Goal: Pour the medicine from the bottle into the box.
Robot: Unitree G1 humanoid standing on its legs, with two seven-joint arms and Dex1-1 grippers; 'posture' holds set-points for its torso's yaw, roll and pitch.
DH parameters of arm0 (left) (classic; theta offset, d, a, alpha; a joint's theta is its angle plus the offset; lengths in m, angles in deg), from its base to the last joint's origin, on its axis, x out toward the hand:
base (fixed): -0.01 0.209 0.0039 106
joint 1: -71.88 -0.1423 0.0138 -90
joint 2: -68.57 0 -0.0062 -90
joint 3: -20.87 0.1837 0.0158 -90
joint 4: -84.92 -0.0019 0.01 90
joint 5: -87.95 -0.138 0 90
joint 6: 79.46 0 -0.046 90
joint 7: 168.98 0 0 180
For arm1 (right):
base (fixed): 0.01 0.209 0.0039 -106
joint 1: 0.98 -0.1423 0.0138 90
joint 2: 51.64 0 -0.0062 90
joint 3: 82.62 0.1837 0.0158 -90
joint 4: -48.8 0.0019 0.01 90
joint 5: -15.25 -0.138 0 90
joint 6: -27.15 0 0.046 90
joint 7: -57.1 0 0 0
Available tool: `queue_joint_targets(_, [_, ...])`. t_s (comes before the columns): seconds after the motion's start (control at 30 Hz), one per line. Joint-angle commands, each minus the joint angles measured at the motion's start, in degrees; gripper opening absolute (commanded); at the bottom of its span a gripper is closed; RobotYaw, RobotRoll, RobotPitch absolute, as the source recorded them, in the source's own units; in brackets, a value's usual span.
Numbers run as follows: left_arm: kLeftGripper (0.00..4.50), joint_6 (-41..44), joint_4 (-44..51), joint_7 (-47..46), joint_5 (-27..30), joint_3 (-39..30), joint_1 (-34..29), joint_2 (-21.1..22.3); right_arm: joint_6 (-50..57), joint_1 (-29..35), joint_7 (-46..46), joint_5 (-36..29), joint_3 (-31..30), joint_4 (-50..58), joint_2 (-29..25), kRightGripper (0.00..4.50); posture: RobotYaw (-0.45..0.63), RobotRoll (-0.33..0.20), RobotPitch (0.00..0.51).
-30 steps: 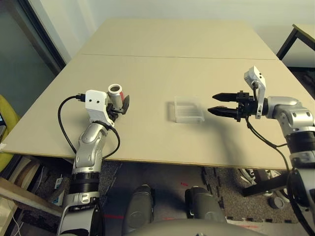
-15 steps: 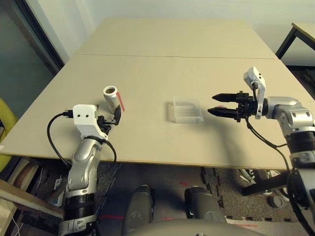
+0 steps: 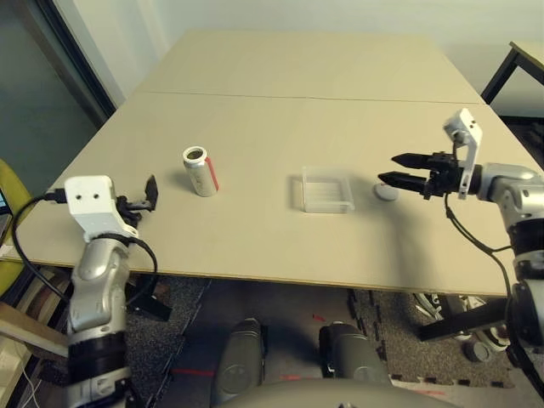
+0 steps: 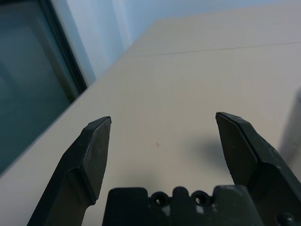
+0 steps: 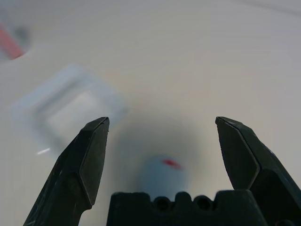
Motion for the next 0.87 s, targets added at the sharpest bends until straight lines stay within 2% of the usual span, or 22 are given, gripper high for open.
queue_joint_targets(0.03, [4.46, -2.22, -8.07, 2.22, -1.39, 1.16, 4.24, 2.30, -2.83, 1.10, -6.05, -0.20, 3.90, -3.12, 0.36, 4.50, 0.03, 0.000, 0.047])
queue_joint_targets(0.23, [4.46, -5.12, -17.30, 4.41, -2.08, 2.32, 10.05, 3.91, -11.74, 3.61, -22.79, 0.75, 9.44, -7.51, 2.32, 4.50, 0.00, 0.000, 0.046])
queue_joint_targets(0.4, [4.46, -7.04, -25.83, 8.08, -1.60, 3.11, 14.63, 4.85, -20.83, 4.97, -40.60, 2.15, 13.25, -11.24, 4.38, 4.50, -0.02, 0.000, 0.051])
queue_joint_targets(0.63, [4.46, -11.85, -37.63, 8.25, -2.74, 3.60, 20.65, 5.84, -29.02, 6.62, -53.30, 5.59, 12.92, -11.62, 7.74, 4.50, -0.04, 0.000, 0.054])
queue_joint_targets(0.87, [4.46, -14.26, -43.38, 8.21, -2.80, 3.65, 23.25, 6.37, -30.96, 6.98, -56.74, 6.02, 12.82, -11.27, 10.25, 4.50, -0.05, 0.000, 0.067])
